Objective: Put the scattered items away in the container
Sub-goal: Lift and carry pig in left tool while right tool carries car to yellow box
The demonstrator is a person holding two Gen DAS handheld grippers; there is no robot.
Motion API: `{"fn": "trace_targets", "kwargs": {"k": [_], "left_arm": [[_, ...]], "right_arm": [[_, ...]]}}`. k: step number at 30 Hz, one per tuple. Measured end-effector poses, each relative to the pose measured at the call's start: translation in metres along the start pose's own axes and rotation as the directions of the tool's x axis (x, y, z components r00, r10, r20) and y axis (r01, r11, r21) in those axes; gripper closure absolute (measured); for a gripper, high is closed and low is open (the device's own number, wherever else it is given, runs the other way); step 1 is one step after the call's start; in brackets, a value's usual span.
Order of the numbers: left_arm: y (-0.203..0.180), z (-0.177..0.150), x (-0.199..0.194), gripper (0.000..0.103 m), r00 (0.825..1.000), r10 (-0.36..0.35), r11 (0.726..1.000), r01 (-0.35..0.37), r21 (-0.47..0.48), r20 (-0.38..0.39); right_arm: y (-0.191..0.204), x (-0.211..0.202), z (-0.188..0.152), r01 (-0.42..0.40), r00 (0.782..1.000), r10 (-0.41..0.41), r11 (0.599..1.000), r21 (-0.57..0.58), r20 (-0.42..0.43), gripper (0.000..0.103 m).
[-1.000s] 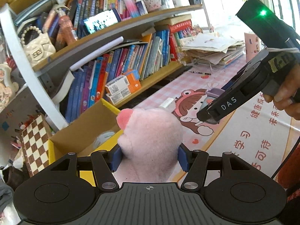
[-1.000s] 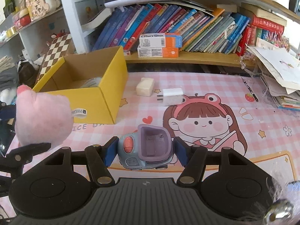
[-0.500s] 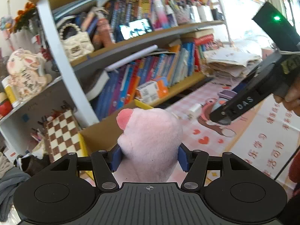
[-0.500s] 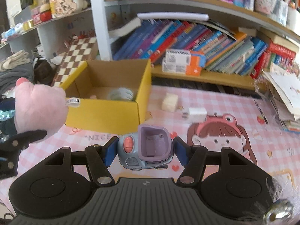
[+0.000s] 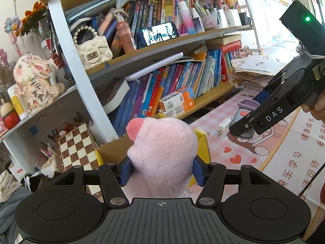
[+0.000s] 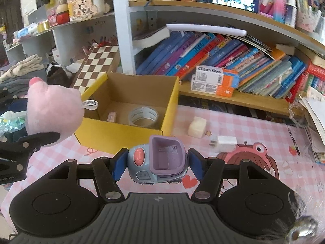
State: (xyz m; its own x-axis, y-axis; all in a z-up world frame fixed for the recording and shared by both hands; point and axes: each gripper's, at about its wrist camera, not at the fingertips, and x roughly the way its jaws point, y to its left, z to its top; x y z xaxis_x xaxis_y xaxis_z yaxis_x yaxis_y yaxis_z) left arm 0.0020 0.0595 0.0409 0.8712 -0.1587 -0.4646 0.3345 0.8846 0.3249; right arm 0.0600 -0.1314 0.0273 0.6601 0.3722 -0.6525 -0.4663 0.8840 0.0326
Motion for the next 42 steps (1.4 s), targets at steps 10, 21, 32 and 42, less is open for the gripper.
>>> {"fn": "trace_targets", "kwargs": {"k": [10, 21, 32, 42], "left_arm": [[0.033, 0.014, 0.025, 0.044, 1.0, 0.011, 1.0, -0.011, 0.003, 0.009], [0.052, 0.017, 0.07, 0.044, 1.0, -0.013, 1.0, 0.013, 0.006, -0.026], [0.064, 0.011, 0.111, 0.044, 0.996, -0.041, 0.999, 0.038, -0.035, -0.082], [0.088, 0.005, 0.169, 0.044, 0.977, -0.121, 0.986, 0.098, -0.133, -0.178]], "right_arm": [[0.008, 0.022, 0.032, -0.029, 0.999, 0.03, 0.998, -0.064, 0.017, 0.042], [0.01, 0.064, 0.064, -0.052, 0.999, 0.053, 0.992, -0.117, 0.001, 0.042], [0.011, 0.116, 0.081, -0.083, 0.996, 0.075, 0.983, -0.167, -0.054, 0.042], [0.022, 0.166, 0.095, -0.133, 0.988, 0.103, 0.95, -0.283, -0.118, 0.042]]}}
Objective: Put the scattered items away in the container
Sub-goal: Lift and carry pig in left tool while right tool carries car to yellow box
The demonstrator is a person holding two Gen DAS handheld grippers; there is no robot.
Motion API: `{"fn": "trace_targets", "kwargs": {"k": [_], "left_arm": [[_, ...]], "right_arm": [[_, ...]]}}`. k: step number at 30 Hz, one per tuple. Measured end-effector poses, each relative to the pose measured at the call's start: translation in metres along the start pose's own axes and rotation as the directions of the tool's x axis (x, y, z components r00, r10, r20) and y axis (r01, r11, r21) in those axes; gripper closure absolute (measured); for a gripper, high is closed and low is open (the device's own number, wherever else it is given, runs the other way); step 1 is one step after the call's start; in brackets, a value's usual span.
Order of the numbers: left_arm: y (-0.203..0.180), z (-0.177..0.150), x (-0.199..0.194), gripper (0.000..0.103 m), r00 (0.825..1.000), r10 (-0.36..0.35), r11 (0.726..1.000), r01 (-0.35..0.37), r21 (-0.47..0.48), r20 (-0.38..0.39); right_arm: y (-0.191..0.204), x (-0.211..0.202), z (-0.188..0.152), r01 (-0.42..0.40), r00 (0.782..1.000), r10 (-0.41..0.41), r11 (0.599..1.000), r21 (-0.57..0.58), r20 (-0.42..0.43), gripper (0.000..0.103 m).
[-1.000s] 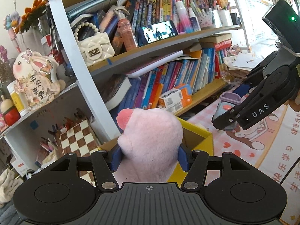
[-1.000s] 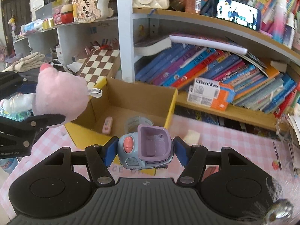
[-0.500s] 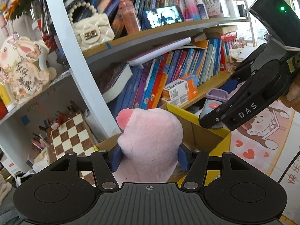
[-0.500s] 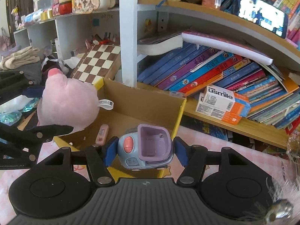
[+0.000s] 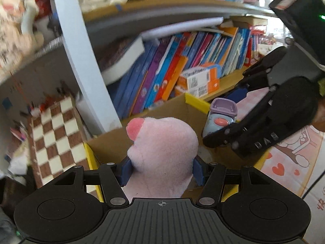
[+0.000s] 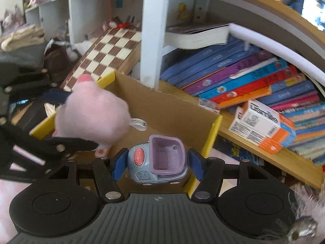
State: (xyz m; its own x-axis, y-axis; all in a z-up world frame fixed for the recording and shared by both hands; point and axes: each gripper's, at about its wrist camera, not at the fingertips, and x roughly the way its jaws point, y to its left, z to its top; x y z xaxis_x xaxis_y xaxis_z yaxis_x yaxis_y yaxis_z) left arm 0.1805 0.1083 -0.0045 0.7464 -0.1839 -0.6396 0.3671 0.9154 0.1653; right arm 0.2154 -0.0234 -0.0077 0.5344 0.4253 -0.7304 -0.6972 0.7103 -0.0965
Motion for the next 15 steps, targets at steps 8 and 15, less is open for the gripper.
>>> {"fn": "trace_targets", "kwargs": {"k": [8, 15], "left_arm": [[0.01, -0.003, 0.026, 0.043, 0.998, 0.007, 1.0, -0.007, 0.003, -0.068], [0.018, -0.009, 0.049, 0.043, 0.988, 0.001, 1.0, -0.003, -0.01, -0.153]], "right_arm": [[0.0, 0.034, 0.009, -0.043, 0.997, 0.039, 0.997, -0.06, -0.069, 0.042], [0.001, 0.053, 0.012, -0.083, 0.99, 0.068, 0.99, -0.115, -0.125, 0.042]]}}
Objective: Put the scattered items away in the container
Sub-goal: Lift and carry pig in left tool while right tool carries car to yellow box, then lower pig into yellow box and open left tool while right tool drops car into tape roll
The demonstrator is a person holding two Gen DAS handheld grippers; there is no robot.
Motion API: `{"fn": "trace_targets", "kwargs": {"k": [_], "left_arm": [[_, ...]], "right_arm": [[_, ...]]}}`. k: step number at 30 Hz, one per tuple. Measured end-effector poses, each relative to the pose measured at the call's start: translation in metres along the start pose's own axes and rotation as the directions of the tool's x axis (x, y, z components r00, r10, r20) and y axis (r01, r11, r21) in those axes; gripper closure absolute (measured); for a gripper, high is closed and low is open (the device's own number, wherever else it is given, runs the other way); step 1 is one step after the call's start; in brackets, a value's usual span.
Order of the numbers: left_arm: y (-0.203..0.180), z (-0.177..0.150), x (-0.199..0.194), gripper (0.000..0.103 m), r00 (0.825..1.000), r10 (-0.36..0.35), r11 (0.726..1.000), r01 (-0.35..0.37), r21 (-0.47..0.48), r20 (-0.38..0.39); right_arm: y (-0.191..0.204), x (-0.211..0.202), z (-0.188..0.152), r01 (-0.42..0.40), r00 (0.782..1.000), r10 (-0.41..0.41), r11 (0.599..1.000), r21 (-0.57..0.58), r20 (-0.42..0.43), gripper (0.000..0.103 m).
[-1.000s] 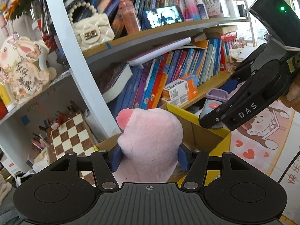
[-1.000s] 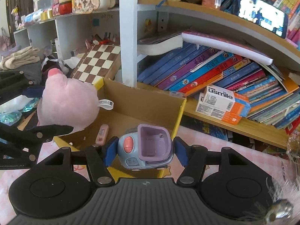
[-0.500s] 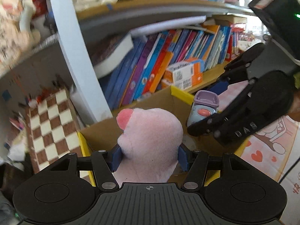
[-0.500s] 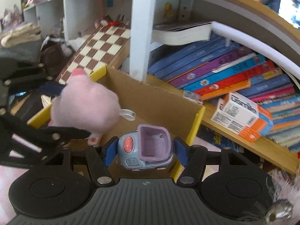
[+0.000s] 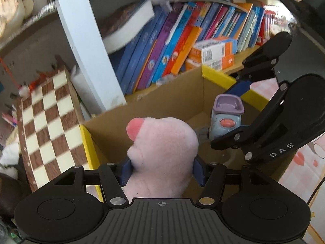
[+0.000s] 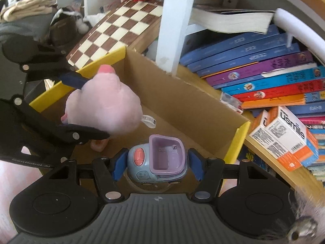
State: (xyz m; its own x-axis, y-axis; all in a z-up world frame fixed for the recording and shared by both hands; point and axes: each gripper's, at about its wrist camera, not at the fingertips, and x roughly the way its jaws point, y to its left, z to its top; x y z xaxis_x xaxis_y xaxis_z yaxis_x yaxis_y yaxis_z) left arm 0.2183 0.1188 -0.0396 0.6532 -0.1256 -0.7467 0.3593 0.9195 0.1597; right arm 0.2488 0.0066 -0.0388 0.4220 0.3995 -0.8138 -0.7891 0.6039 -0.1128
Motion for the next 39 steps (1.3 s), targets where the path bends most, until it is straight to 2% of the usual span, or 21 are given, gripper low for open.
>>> {"fn": "trace_targets", "kwargs": {"k": [3, 9, 22, 35, 39], "left_arm": [[0.005, -0.003, 0.012, 0.043, 0.999, -0.002, 1.0, 0.002, -0.017, -0.048], [0.002, -0.004, 0.015, 0.043, 0.998, -0.009, 1.0, 0.009, 0.005, -0.063], [-0.003, -0.004, 0.02, 0.04, 0.996, -0.005, 0.998, 0.012, 0.068, -0.09], [-0.005, -0.003, 0.022, 0.034, 0.995, -0.002, 0.996, 0.01, 0.084, -0.095], [-0.006, -0.003, 0.02, 0.027, 0.997, -0.001, 0.996, 0.008, 0.091, -0.084]], "right_arm": [[0.0, 0.009, 0.001, -0.015, 1.0, 0.014, 1.0, -0.026, -0.028, 0.042], [-0.001, 0.026, 0.0, -0.036, 0.997, 0.031, 0.997, -0.069, -0.076, 0.042], [0.001, 0.036, -0.001, -0.046, 0.994, 0.035, 0.994, -0.103, -0.106, 0.042], [0.001, 0.038, -0.001, -0.049, 0.993, 0.036, 0.993, -0.11, -0.112, 0.042], [0.002, 0.039, 0.0, -0.048, 0.993, 0.035, 0.992, -0.117, -0.117, 0.042]]}}
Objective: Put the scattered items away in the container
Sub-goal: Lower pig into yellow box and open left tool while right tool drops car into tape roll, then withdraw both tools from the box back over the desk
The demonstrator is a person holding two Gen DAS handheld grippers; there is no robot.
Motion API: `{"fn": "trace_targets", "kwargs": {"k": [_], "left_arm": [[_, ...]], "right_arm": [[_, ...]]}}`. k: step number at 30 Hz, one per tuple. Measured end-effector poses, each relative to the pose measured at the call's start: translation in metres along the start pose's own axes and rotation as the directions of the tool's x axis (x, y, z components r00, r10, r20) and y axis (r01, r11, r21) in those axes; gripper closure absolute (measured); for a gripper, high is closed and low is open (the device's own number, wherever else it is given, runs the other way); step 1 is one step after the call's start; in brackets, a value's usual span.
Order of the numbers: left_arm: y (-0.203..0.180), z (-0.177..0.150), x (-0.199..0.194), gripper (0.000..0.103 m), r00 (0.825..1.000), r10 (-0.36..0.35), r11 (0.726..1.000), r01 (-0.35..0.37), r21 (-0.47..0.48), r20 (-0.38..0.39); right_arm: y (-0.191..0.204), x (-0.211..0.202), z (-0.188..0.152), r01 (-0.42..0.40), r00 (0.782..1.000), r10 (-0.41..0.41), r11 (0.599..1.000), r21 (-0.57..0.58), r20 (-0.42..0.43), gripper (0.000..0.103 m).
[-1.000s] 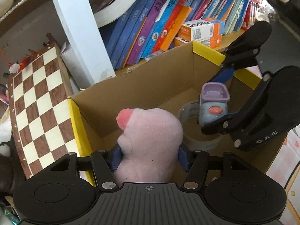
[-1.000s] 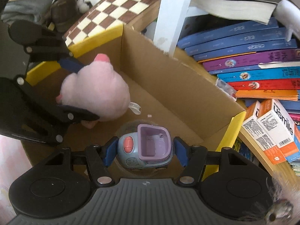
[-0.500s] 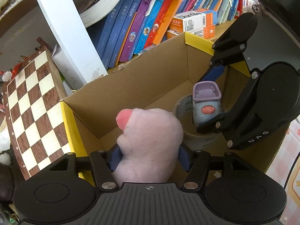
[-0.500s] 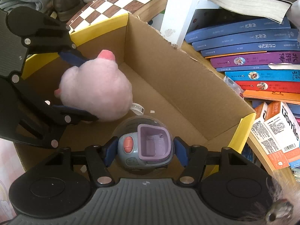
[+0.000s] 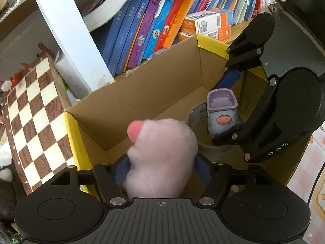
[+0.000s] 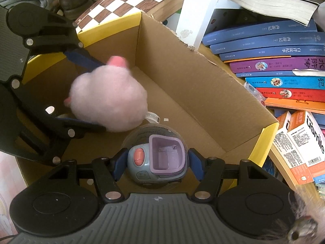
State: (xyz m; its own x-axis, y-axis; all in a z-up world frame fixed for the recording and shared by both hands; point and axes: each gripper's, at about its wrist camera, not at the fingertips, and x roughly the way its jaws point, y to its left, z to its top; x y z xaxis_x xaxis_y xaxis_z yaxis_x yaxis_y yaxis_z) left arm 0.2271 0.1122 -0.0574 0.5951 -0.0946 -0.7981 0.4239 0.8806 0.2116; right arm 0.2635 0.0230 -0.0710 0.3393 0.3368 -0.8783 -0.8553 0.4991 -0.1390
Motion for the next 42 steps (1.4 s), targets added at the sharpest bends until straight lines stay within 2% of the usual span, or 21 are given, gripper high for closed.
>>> {"fn": "trace_targets", "kwargs": {"k": [13, 19, 33, 42], "left_arm": [[-0.002, -0.001, -0.009, 0.027, 1.0, 0.011, 1.0, -0.012, 0.01, 0.027], [-0.001, -0.003, -0.012, 0.027, 0.999, 0.021, 1.0, -0.021, 0.013, 0.033], [-0.012, 0.002, -0.043, 0.027, 0.995, 0.048, 0.998, -0.05, 0.025, 0.085], [-0.021, 0.004, -0.07, 0.026, 0.989, 0.072, 0.996, -0.077, 0.034, 0.129]], "right_arm": [[0.001, 0.002, 0.0, 0.01, 1.0, -0.01, 1.0, 0.012, 0.0, 0.042], [0.0, -0.002, 0.001, 0.02, 1.0, -0.021, 1.0, 0.018, 0.012, 0.039], [-0.001, -0.037, -0.001, 0.062, 0.996, -0.064, 0.998, 0.028, 0.064, 0.038], [0.0, -0.075, -0.015, 0.096, 0.987, -0.104, 0.993, 0.073, 0.12, 0.037]]}}
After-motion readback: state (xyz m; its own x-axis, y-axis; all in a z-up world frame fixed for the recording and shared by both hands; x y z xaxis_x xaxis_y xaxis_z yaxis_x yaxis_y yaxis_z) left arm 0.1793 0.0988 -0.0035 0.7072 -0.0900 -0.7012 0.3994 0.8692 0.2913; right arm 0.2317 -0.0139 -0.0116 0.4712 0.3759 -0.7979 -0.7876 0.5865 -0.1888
